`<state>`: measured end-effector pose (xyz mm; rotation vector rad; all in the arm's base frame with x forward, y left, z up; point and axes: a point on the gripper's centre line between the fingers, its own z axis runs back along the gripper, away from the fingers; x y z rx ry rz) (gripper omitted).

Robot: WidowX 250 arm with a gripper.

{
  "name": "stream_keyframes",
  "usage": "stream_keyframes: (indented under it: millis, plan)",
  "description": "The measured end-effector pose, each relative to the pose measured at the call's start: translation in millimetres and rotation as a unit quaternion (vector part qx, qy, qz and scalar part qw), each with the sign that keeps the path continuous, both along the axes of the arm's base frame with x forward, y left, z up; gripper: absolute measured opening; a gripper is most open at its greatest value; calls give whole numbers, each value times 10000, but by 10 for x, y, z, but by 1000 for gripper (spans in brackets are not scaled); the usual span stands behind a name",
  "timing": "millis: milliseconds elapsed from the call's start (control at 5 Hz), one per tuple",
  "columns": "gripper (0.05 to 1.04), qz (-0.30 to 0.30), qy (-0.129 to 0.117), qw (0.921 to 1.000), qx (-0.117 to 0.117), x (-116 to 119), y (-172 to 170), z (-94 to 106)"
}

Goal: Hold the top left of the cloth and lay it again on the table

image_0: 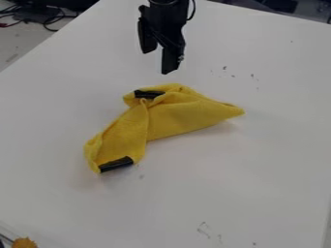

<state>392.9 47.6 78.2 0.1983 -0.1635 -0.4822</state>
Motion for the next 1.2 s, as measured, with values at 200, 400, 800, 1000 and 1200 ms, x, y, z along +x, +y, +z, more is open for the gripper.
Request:
stream_keyframes:
  millis: [200,400,800,1000,1200]
  plan:
    - [1001,15,166,9999,-14,-33,-2,-120]
    - [1001,133,398,9991,31,-169,14,-255]
    - [1001,242,395,9989,-70,-227,88,-334]
    - [992,255,327,9990,-174,-211,165,-331]
    - [913,222,406,9987,-224,-210,150,-434]
